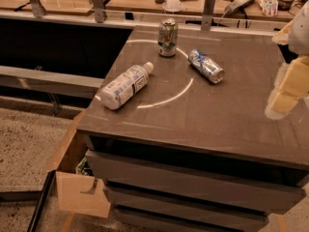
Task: Place redbull can upright
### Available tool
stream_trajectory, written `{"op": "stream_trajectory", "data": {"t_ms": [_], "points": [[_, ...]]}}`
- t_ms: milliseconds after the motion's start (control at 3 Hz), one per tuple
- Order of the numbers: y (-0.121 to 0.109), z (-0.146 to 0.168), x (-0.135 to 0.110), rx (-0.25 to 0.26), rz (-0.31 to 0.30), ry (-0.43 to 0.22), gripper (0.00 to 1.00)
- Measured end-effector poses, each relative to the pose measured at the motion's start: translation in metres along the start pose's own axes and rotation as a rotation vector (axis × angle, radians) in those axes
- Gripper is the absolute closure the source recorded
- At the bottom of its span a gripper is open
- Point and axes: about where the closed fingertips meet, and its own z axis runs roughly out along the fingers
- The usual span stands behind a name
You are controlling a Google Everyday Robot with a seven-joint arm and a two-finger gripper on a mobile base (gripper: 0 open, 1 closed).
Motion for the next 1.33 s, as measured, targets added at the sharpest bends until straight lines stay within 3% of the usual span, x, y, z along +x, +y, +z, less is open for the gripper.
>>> {"op": "stream_trajectory", "data": {"t_ms": [333, 667, 1000, 1333], "points": [[-0.074, 0.022, 0.028, -0.015, 0.301, 0.047, 0.00], [-0.120, 0.045, 0.038, -0.035, 0.502, 0.066, 0.00], [-0.168, 0.053, 0.019, 0.021, 0.603, 0.023, 0.00], [-0.201, 0.052, -0.013, 0.085, 0.659, -0.014, 0.00]]}}
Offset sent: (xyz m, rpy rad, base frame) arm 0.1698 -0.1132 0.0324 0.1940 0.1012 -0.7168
